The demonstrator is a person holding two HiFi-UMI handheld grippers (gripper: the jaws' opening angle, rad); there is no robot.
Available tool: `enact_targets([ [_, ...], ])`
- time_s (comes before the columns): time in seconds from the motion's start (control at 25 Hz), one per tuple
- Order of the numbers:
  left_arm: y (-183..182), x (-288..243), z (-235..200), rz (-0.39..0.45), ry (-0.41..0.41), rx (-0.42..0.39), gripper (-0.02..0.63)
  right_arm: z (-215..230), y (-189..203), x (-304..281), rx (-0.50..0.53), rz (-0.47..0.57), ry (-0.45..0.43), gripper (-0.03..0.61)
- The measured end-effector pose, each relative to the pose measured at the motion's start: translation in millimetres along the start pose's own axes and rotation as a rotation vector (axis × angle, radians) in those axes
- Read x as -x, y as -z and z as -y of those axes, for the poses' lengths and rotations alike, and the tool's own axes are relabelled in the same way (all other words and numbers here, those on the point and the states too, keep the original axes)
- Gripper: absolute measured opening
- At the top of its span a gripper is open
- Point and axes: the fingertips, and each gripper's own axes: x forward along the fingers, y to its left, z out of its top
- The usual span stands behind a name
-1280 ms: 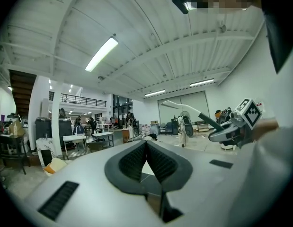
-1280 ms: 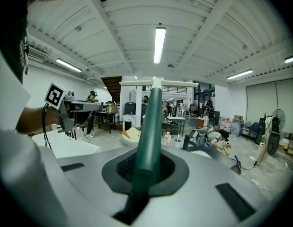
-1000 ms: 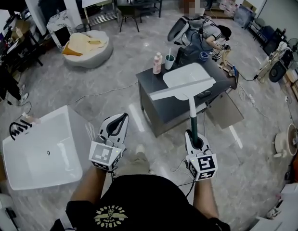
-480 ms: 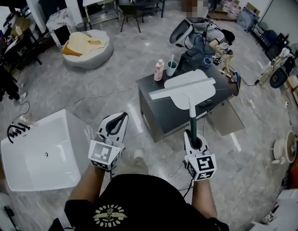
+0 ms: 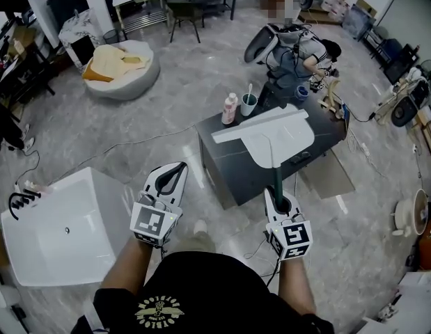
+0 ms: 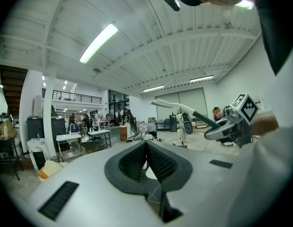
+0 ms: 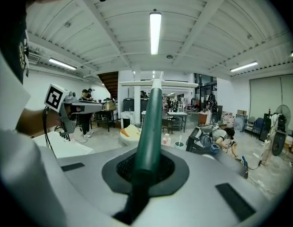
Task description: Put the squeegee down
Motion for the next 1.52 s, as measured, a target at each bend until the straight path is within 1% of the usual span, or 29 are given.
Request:
enact_targets([
  [0.16,3.3,-21.1,-23.6,0.005,0.003,0.002,0.023,4.1,-10.0,-25.0,0.009,-0.004,0.006,0.029],
  [0.28,3.6,-32.9,-36.8,0.008,0.029,0.001,0.023,4.0,-18.3,-40.7,0.017,-0.013,0.006,0.029],
  [0.4,1.0,-44.1,-48.7,0.046,0.063,-0.003,0.023,3.7,-26.8,-61.0,0.02,-0.01,0.011,0.029],
  [0.68,-0.7,-68.1,-85.1,0.054,0.059,0.007,0.023,4.3,-21.5,-92.7,0.006,-0.055,0.022,0.029],
  [0.84,8.0,-75.7,-85.7,0.046,0.076,0.027,0.023,4.7,2.7,-103.5,-0.026,-0.11,0.021,0.029],
  [1.0,13.4,-80.5,-80.8,0.035,0.103,0.017,0.023,8.8,31.0,-117.8,-0.054,-0.163,0.019,0.029],
  [1.16,15.6,-87.7,-82.8,0.021,0.092,0.022,0.023,16.0,62.8,-134.0,-0.063,-0.219,0.002,0.029],
  [1.32,15.5,-99.0,-86.0,0.016,0.077,0.02,0.023,24.2,95.0,-151.6,-0.105,-0.277,-0.023,0.029],
  [1.52,18.3,-117.1,-87.0,0.0,0.055,0.015,0.023,37.8,128.6,-177.9,-0.115,-0.336,-0.055,0.029],
])
